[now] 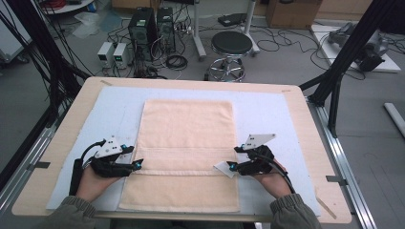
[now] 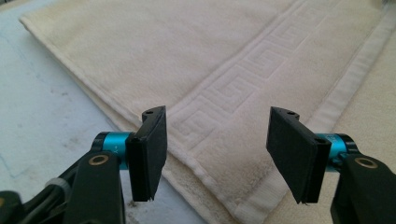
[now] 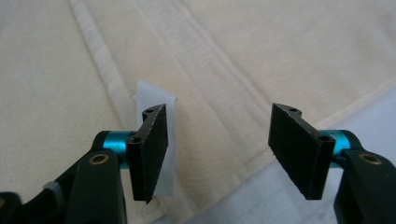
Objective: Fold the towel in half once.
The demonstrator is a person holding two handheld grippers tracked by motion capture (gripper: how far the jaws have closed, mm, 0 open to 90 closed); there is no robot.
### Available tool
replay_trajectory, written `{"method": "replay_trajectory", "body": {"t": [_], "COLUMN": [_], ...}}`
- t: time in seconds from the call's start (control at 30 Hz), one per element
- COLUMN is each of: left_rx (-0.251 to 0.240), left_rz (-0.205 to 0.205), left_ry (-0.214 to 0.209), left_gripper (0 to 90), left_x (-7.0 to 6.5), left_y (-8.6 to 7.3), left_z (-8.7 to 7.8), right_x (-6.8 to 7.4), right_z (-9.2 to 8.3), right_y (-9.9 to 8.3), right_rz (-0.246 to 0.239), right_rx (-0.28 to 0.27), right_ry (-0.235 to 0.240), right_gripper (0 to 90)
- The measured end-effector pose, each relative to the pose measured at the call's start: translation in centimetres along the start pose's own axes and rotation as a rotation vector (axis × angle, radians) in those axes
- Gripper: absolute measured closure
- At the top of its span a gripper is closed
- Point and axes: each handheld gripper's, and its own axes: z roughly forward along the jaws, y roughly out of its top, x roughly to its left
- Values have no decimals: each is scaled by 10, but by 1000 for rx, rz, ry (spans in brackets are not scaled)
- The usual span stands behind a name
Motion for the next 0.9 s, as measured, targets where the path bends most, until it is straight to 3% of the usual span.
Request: {"method": "replay_trajectory", "body": {"t": [0.17, 0.47, 0.7, 0.9], "left_rx": [20, 91, 88, 86], "left_rz": [-5, 23, 26, 21], "left_ry": [-39, -96, -92, -87], "left_gripper": [400, 593, 754, 816], "left_x": [-2, 0, -2, -2], "left_y": [-1, -6, -6, -5], "left_z": [5, 18, 19, 20], "right_x": [3, 2, 1, 0], "right_z": [16, 18, 19, 19], "right_y": [-10, -13, -13, -13], "right_rz": [-12, 7, 8, 6], "right_rx": [35, 8, 1, 1], "right_ry": [29, 56, 73, 78], "right_gripper": [430, 568, 720, 826]}}
